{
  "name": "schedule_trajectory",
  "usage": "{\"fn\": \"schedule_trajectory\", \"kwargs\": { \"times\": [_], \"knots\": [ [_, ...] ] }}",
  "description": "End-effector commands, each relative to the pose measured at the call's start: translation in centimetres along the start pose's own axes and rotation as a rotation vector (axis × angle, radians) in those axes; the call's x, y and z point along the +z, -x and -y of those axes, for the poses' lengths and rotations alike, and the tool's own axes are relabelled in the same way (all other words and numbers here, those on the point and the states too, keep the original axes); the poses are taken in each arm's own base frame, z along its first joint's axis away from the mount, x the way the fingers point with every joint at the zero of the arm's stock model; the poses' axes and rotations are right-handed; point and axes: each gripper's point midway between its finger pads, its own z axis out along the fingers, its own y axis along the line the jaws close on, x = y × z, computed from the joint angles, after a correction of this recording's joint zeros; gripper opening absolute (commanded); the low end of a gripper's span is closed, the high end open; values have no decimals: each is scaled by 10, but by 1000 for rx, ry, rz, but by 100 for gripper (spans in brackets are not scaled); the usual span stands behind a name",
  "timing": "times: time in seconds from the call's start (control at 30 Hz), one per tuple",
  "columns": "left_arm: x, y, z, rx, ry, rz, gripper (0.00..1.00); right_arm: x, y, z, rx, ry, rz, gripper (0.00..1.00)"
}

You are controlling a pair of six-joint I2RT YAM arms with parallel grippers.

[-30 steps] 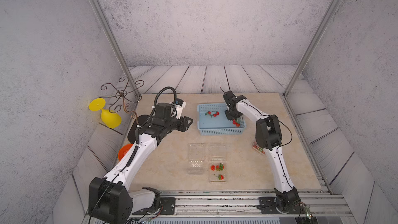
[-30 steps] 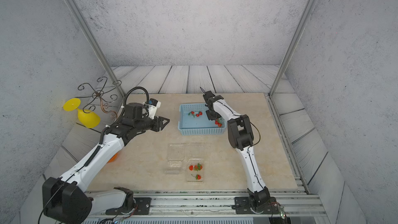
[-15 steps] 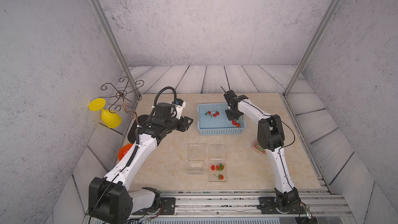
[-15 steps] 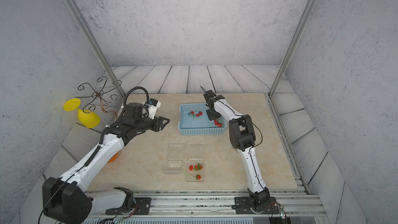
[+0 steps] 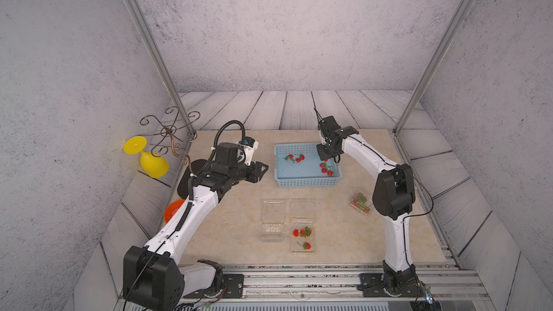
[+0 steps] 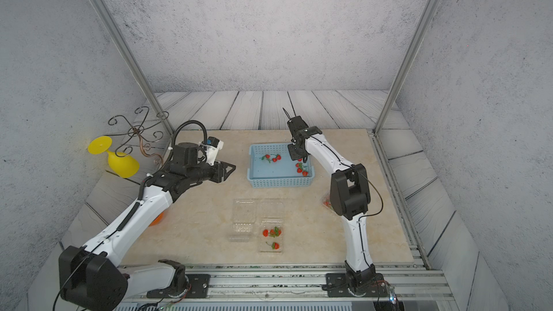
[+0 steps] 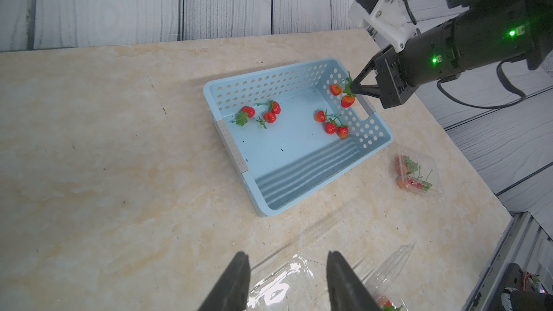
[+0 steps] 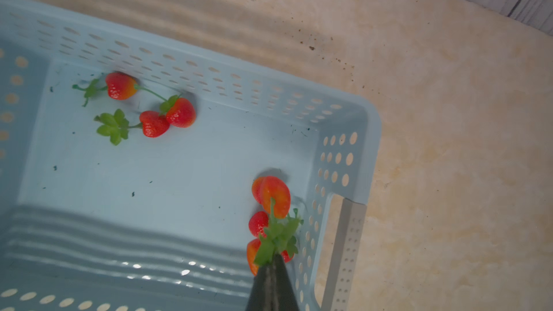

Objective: Pack strawberries into containers
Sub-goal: Pick up the strawberry from the basket, then place the strawberry in the basket.

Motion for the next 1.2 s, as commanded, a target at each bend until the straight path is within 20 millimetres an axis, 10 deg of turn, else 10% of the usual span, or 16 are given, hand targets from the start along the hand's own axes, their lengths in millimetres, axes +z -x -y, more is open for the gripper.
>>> {"fn": "schedule_trajectory", "kwargs": {
  "times": [0.0,0.2,0.77,1.17],
  "knots": [
    [-3,0,1,11,-10,6,46,-37,1,-13,-22,78,53,0],
    [-6,2,4,12,-18,14,46,-33,-6,-20,-36,116,44,0],
    [-4,-1,1,10,-9,4,46,62,17,-50,-45,192,-23,5],
    [-3,-1,1,10,-9,2,46,70,11,-48,-42,181,-36,20]
  ]
}}
